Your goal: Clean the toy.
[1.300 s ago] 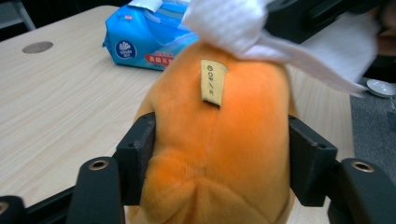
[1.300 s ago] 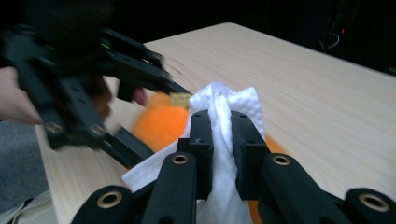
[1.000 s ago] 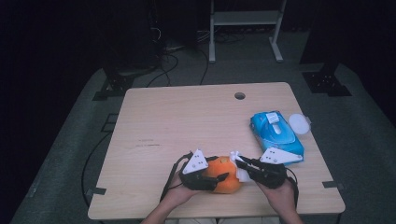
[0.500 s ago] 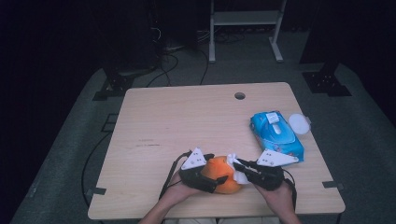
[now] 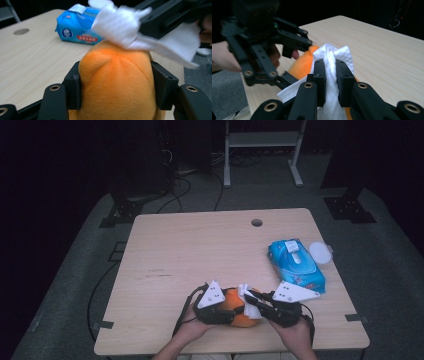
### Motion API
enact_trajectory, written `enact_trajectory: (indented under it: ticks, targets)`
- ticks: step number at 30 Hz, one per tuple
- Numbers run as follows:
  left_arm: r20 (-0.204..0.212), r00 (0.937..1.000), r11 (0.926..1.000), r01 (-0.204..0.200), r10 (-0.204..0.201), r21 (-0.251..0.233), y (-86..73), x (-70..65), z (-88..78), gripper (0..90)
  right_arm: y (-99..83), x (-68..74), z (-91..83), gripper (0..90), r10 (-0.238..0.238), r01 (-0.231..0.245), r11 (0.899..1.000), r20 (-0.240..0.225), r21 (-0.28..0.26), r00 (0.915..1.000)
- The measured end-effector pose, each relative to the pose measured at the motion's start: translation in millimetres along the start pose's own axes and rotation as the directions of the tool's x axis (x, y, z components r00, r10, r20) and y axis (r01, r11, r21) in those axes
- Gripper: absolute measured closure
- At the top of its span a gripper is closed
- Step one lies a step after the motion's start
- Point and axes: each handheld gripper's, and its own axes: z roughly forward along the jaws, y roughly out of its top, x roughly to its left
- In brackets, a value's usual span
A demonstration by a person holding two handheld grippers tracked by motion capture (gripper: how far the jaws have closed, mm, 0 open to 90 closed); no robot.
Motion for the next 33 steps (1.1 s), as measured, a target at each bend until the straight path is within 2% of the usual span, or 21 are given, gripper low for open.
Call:
enact_trajectory:
  ticks: [1, 2, 4, 6, 8, 11, 13, 15, 16, 20, 21, 22, 23, 25, 27, 28, 30, 33]
  targets:
    - [0.006, 1.0000, 1.0000, -0.001, 0.001, 0.006, -1.6, 0.9, 0.7, 36.2, -3.0, -3.1, 1.0, 79.6, 0.020, -0.020, 1.000, -0.002, 0.011, 0.9998]
    - [0.018, 0.9997, 0.9998, 0.019, -0.019, 0.003, -4.1, 2.4, 2.1, 32.3, -6.2, -6.0, 2.4, 79.6, 0.025, -0.025, 0.999, 0.000, 0.022, 0.9997]
    - [0.026, 0.9992, 0.9996, 0.030, -0.030, 0.002, -6.4, 6.3, 4.2, 22.1, -16.6, -13.3, 7.0, 79.7, 0.050, -0.051, 0.997, 0.010, 0.052, 0.9987]
    - [0.027, 0.9988, 0.9991, 0.042, -0.042, -0.004, -7.9, 10.6, 4.0, 15.8, -21.1, -19.0, 8.7, 79.6, 0.065, -0.066, 0.996, 0.019, 0.060, 0.9977]
    - [0.027, 0.9970, 0.9974, 0.072, -0.072, -0.007, -11.2, 17.0, 2.3, 8.6, -21.6, -23.5, 7.0, 79.7, 0.073, -0.075, 0.995, 0.033, 0.061, 0.9968]
    - [0.052, 0.9882, 0.9893, 0.145, -0.144, -0.014, -17.7, 27.6, 2.1, 5.2, -25.5, -30.4, 3.6, 79.7, 0.099, -0.101, 0.993, 0.042, 0.063, 0.9942]
    - [0.085, 0.9757, 0.9791, 0.203, -0.202, -0.009, -21.5, 33.4, 4.0, 4.2, -27.5, -33.4, 2.0, 79.7, 0.105, -0.109, 0.992, 0.049, 0.069, 0.9932]
    - [0.124, 0.9594, 0.9667, 0.256, -0.254, -0.004, -25.4, 37.4, 6.4, 5.4, -29.0, -35.7, 1.0, 79.6, 0.114, -0.118, 0.990, 0.057, 0.076, 0.9919]
    - [0.135, 0.9556, 0.9641, 0.266, -0.262, -0.006, -26.4, 37.2, 6.7, 9.5, -29.7, -36.2, 1.2, 79.6, 0.122, -0.126, 0.989, 0.056, 0.074, 0.9909]
    - [0.056, 0.9808, 0.9823, 0.187, -0.187, -0.003, -14.5, 28.3, -0.4, 31.9, -24.8, -35.6, -0.1, 79.7, 0.122, -0.126, 0.990, 0.066, 0.061, 0.9903]
    - [0.028, 0.9870, 0.9872, 0.159, -0.158, -0.015, -10.3, 24.8, -3.3, 33.9, -22.4, -35.0, -1.9, 79.7, 0.118, -0.121, 0.991, 0.068, 0.050, 0.9907]
    - [-0.023, 0.9939, 0.9941, 0.108, -0.108, -0.011, -4.4, 19.6, -6.8, 35.8, -18.4, -33.6, -5.1, 79.6, 0.109, -0.112, 0.993, 0.071, 0.033, 0.9915]
    - [-0.067, 0.9961, 0.9983, 0.058, -0.058, 0.001, 0.0, 15.2, -8.6, 37.0, -13.0, -31.2, -9.4, 79.7, 0.104, -0.104, 0.995, 0.064, -0.001, 0.9925]
    - [-0.112, 0.9937, 0.9996, -0.001, 0.004, 0.029, 5.5, 8.2, -8.8, 37.4, -4.4, -24.5, -14.7, 79.7, 0.090, -0.088, 0.995, 0.052, -0.045, 0.9945]
    - [-0.108, 0.9941, 0.9991, -0.007, 0.011, 0.041, 5.8, 3.8, -5.0, 37.3, 4.0, -15.1, -16.4, 79.6, 0.055, -0.052, 0.996, 0.039, -0.078, 0.9977]
    - [-0.100, 0.9948, 0.9989, -0.016, 0.021, 0.044, 5.6, 0.5, -2.3, 37.0, 7.1, -10.6, -15.3, 79.6, 0.041, -0.039, 0.996, 0.030, -0.077, 0.9987]
    - [-0.078, 0.9954, 0.9977, -0.054, 0.057, 0.041, 7.8, -6.3, 1.6, 34.2, 9.3, -3.9, -10.5, 79.6, 0.002, 0.001, 0.998, 0.041, -0.065, 0.9992]
    - [-0.041, 0.9984, 0.9990, -0.038, 0.039, 0.022, 8.6, -6.6, 2.3, 27.1, 4.0, -3.9, -4.1, 79.8, -0.017, 0.019, 0.999, 0.066, -0.030, 0.9977]
